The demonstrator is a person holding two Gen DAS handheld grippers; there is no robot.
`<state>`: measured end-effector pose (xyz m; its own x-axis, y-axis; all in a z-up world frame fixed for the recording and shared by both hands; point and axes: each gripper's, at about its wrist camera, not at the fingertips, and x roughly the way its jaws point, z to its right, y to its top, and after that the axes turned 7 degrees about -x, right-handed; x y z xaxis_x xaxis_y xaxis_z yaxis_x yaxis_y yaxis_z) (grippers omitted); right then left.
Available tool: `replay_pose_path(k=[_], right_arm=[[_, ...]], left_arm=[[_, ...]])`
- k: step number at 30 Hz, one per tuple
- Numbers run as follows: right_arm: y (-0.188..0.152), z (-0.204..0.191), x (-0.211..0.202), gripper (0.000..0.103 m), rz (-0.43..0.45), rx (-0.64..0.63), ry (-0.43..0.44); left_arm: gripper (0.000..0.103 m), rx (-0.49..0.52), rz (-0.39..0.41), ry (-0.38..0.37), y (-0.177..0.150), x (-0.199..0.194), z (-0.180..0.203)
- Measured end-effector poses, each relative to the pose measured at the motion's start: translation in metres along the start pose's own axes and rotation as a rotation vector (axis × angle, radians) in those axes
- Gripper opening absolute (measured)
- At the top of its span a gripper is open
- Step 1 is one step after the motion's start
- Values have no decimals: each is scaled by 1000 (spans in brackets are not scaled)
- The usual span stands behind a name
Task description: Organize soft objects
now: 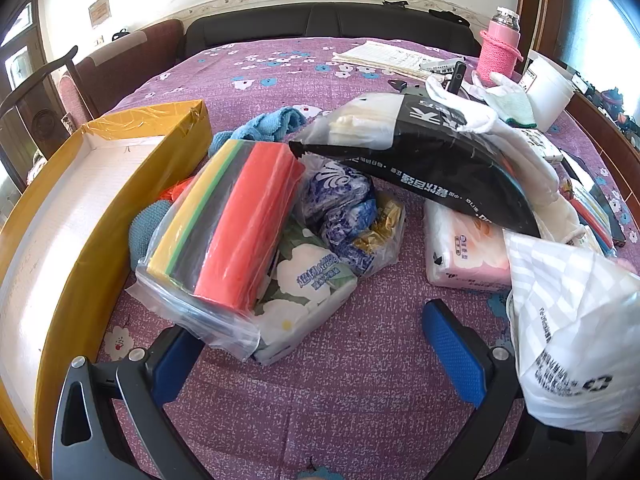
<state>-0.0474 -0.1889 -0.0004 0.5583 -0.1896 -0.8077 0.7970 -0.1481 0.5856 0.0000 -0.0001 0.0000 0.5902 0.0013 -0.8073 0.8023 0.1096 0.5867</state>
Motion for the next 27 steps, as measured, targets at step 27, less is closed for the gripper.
replay_pose_path(k=[27], right_arm=[[0,-1,1,102,1,0,0]], left_arm=[[103,1,1,0,0,0,0]])
